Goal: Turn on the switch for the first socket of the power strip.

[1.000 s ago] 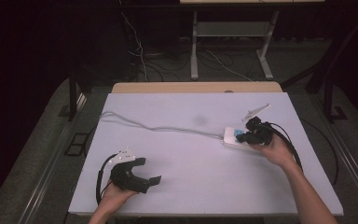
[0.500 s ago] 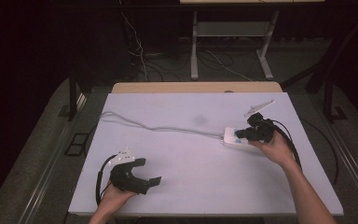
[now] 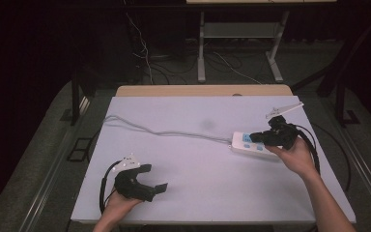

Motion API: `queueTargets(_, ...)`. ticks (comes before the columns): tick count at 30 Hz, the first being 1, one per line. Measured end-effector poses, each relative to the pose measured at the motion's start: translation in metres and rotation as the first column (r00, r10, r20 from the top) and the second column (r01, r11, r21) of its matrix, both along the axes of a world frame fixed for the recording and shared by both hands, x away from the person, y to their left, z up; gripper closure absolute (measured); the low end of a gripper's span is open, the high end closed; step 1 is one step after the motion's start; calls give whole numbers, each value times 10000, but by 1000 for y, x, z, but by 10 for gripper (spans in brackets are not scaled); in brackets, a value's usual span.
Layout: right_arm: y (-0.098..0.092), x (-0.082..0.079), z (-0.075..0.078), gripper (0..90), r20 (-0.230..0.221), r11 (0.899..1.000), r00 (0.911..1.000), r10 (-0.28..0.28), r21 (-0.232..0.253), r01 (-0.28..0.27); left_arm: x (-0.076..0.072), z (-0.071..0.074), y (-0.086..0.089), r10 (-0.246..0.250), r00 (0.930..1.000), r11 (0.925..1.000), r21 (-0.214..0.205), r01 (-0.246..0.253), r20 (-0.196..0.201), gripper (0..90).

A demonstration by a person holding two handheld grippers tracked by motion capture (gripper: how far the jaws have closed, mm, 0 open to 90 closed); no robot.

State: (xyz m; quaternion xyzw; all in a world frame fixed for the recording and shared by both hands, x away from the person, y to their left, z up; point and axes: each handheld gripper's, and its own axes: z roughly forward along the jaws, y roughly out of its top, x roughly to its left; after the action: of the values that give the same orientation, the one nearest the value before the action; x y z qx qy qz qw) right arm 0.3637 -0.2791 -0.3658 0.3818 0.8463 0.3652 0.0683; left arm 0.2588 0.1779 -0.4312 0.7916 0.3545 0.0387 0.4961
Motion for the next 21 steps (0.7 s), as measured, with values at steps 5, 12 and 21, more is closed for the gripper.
queueTargets(5, -11, -10, 5, 761, -107, 9989, 9998, -149, 450, 154, 0, 0, 1, 2, 10000, 10000, -7, -2, 1, 0)
queueTargets(12, -26, -27, 7, 566, -74, 9915, 9985, -534, 1187, 539, 1, 0, 0, 31, 10000, 10000, -19, -31, -10, 0)
queueTargets(21, -37, -52, 0, 114, -325, 9730, 9939, -1058, 2026, 1103, 1, -1, 1, 75, 10000, 10000, 1, -75, -42, 0)
